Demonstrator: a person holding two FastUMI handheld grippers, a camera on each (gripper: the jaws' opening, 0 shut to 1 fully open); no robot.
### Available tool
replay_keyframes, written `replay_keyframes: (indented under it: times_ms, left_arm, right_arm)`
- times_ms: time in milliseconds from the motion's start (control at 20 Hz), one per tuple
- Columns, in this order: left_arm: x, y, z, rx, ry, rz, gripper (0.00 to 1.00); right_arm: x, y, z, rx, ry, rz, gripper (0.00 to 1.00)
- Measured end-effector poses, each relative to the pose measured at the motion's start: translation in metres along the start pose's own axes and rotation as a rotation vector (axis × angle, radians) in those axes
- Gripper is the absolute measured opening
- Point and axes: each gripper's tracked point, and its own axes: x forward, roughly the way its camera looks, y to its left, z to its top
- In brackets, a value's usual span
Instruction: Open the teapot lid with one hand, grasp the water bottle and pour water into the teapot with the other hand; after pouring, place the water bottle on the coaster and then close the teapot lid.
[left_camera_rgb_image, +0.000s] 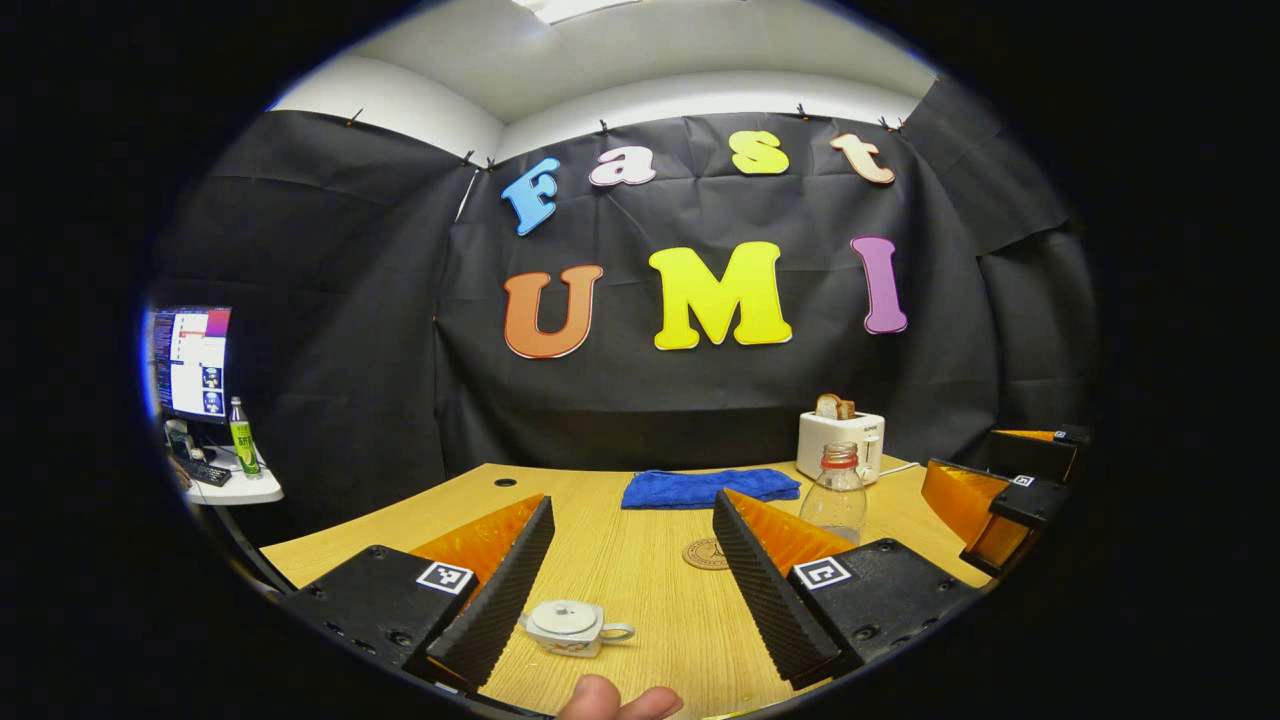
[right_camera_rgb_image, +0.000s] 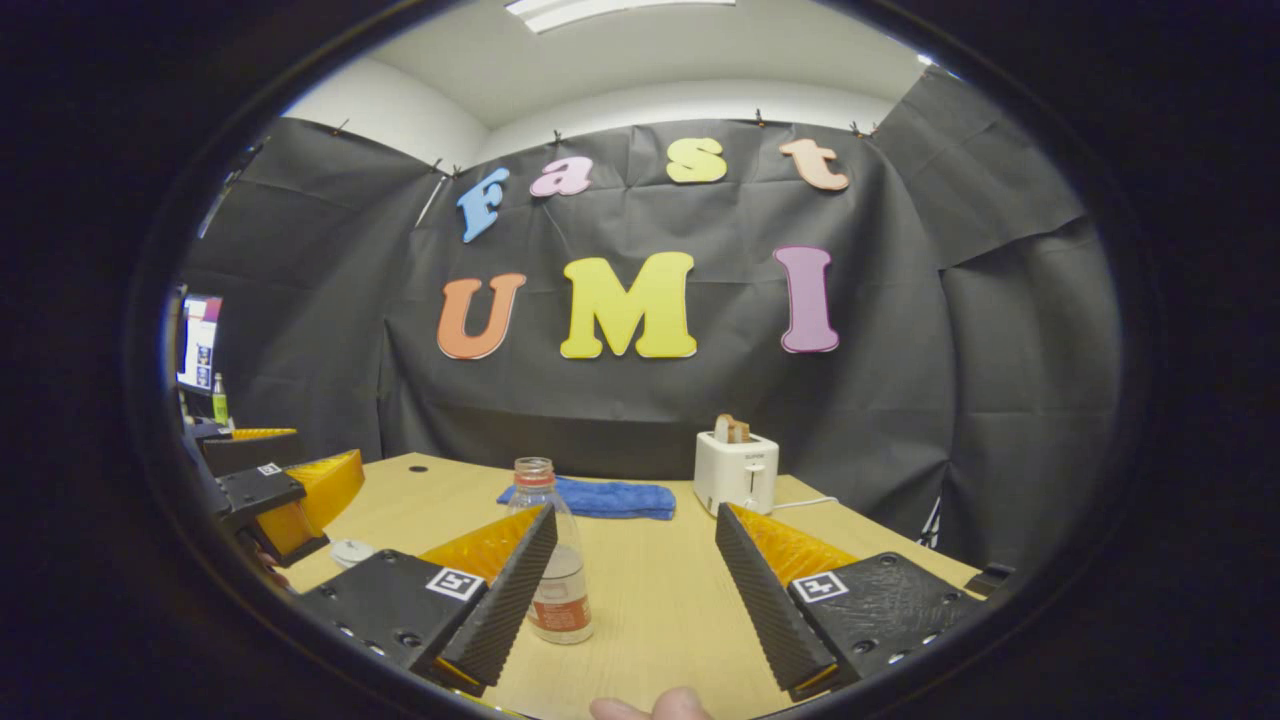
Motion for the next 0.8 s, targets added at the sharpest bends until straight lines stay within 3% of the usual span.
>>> replay_keyframes:
  times_ms: [350, 650, 800]
  left_arm:
    - [-0.005, 0.0, -0.004, -0.025, 0.001, -0.01, 1.0]
    - [-0.014, 0.02, -0.043, -0.047, 0.074, -0.021, 1.0]
    - [-0.016, 0.039, -0.063, -0.036, 0.131, 0.013, 1.0]
  right_arm:
    - [0.0, -0.001, -0.006, 0.014, 0.006, 0.017, 0.96]
    - [0.006, 0.0, -0.042, 0.025, 0.081, 0.045, 0.96]
    - [0.005, 0.001, -0.051, 0.045, 0.107, 0.064, 0.95]
